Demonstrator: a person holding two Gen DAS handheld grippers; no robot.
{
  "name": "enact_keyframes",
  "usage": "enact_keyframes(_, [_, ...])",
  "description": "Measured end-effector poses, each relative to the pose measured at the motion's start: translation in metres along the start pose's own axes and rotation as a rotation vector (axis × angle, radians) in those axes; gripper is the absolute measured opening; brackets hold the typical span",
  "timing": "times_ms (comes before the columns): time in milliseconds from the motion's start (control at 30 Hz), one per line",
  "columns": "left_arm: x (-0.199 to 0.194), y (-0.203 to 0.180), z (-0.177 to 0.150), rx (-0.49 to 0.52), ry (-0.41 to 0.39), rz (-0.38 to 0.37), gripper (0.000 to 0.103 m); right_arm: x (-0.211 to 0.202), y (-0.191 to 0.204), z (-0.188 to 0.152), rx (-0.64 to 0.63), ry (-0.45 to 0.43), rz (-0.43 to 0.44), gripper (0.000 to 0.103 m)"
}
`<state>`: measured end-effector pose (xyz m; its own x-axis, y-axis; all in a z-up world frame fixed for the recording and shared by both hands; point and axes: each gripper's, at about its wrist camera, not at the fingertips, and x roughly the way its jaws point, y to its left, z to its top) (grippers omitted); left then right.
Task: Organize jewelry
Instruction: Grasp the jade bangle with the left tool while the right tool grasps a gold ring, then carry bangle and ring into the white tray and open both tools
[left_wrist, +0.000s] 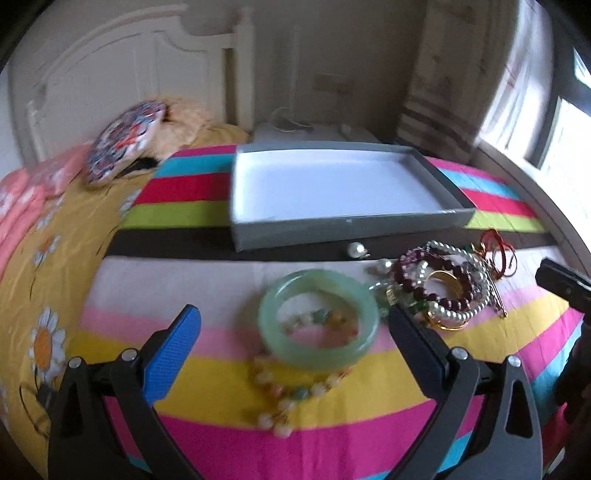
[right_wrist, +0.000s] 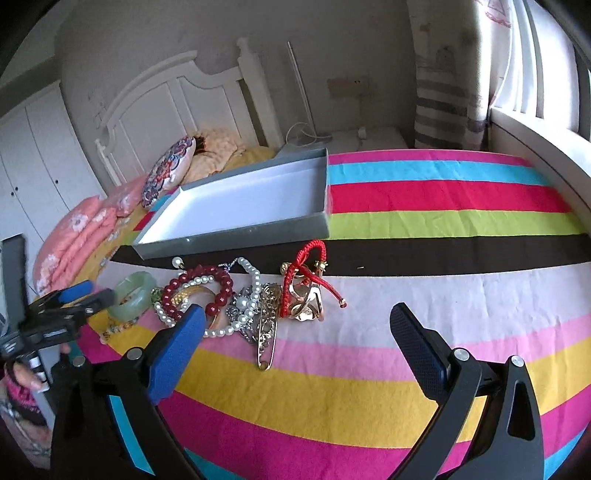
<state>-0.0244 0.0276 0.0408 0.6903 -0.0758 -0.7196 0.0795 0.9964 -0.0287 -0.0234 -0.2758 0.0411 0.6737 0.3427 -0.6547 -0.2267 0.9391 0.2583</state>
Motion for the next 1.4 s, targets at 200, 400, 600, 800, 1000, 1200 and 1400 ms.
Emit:
enact_keyframes(200, [0.022, -0.03, 0.0, 0.208, 0.034, 0.057, 0.1, 0.012, 0.0, 0.003, -0.001, 0.066, -0.002, 0.097])
enact_keyframes(400, [0.041, -0.023, -0.002, 0.168, 0.084, -0.009, 0.078, 0.029, 0.0, 0.007, -0.003, 0.127, -0.005, 0.087])
enact_keyframes(600, [0.013, -0.012, -0.01, 0.086, -0.019, -0.078, 0.078, 0.037, -0.002, 0.007, 0.01, 0.145, 0.016, 0.052])
enact_keyframes(800, [-0.027, 0.003, -0.021, -0.027, -0.123, -0.099, 0.078, 0.032, -0.014, 0.01, 0.074, 0.112, 0.044, 0.035])
enact_keyframes(1000, [-0.053, 0.005, -0.042, -0.038, -0.161, -0.093, 0.078, 0.036, -0.017, 0.014, 0.084, 0.123, 0.024, 0.027])
enact_keyframes(1200, [-0.066, -0.003, -0.05, -0.03, -0.19, -0.126, 0.078, 0.049, -0.004, 0.019, 0.0, 0.132, -0.061, 0.02])
enact_keyframes(1400, [-0.071, -0.01, -0.05, -0.015, -0.198, -0.126, 0.078, 0.031, 0.008, 0.008, -0.139, 0.126, -0.105, 0.016])
